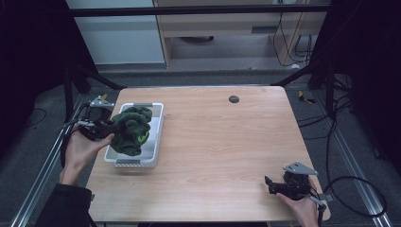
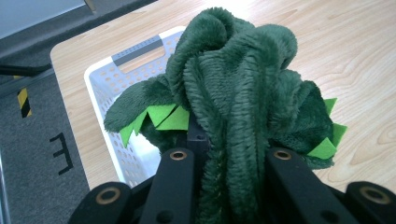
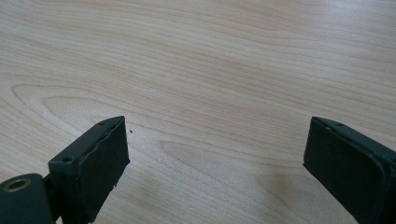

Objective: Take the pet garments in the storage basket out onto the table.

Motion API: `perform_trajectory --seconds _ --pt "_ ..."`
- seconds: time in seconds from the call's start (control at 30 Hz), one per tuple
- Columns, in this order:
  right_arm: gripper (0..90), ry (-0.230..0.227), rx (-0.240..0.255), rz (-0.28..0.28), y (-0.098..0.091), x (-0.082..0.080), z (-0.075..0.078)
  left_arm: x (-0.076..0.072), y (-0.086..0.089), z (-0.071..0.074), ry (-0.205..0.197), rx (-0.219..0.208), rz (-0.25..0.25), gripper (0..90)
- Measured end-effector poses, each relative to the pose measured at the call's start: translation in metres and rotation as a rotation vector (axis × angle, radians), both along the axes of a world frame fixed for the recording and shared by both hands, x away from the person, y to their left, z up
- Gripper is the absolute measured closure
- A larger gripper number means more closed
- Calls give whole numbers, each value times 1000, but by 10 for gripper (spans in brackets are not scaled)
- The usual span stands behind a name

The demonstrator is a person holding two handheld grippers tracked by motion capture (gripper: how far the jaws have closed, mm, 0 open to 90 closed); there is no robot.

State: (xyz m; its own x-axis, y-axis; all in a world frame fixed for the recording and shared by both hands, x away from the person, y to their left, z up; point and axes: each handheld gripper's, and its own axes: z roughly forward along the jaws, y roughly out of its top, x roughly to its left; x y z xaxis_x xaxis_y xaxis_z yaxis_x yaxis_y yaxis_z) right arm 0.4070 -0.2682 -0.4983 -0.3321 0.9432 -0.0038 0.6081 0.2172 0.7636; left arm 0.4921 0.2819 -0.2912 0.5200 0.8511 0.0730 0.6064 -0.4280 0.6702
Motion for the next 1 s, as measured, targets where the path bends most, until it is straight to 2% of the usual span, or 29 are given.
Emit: perform_trajectory --seconds 0.4,0.67,0.8,1.0 --pt "66 -2 1 -1 0 0 0 -9 -13 9 -6 -6 -57 789" --pt "66 -5 1 -3 0 0 1 -16 -31 13 -17 -1 -117 789" --pt "65 -10 -1 -4 -1 -1 1 -18 -39 14 -13 15 -150 789" --pt "65 -14 -1 -4 -1 -1 2 -19 -51 14 -13 5 -180 788"
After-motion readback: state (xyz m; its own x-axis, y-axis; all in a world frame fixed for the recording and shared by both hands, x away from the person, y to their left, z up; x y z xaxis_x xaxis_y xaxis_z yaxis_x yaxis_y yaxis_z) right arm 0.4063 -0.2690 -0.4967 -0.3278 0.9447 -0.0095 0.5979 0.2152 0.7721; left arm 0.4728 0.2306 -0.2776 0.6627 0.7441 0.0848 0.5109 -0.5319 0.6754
